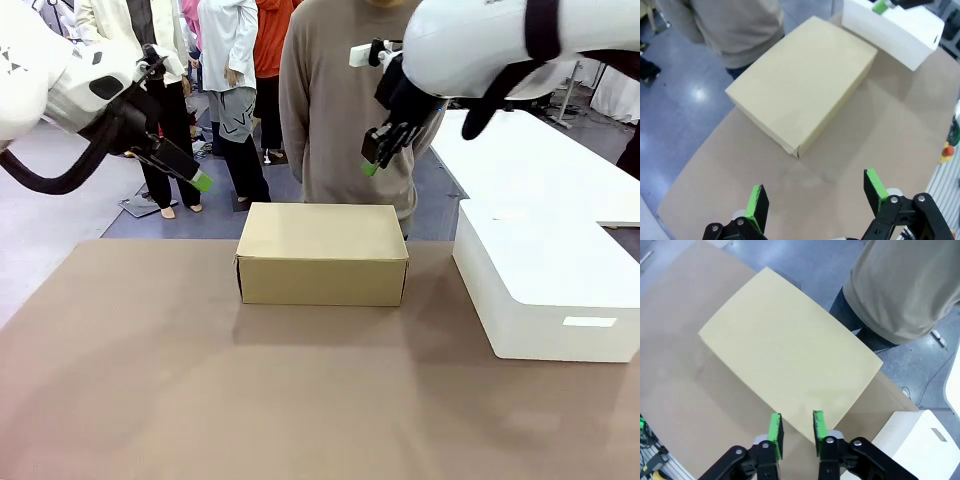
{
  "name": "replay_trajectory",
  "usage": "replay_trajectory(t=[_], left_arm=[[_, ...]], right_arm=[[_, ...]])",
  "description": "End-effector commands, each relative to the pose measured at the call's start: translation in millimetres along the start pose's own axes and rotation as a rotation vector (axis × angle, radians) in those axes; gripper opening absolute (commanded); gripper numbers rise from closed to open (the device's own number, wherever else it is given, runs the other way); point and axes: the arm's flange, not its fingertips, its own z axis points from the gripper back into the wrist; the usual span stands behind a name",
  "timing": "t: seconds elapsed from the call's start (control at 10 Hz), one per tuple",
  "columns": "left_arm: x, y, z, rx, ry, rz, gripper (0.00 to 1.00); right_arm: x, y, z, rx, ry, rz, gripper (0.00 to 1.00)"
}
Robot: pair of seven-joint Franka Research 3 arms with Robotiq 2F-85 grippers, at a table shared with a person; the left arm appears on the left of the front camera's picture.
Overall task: Pack the shoes into the box.
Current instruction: Press down on the lid of the Shoes Box.
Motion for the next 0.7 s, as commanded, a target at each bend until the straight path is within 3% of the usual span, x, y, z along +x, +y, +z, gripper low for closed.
replay_trajectory(t=[0.0,0.6], left_arm=[[2,-4,18,-0.002,0.061,-0.019,1.00],[5,-3,45,-0.099,0.044,-0.146,1.00]], right_arm=[[26,0,-12,-0.021,0.040,-0.046,0.00],[55,-17,-88,-0.067,0.094,-0.188,0.00]])
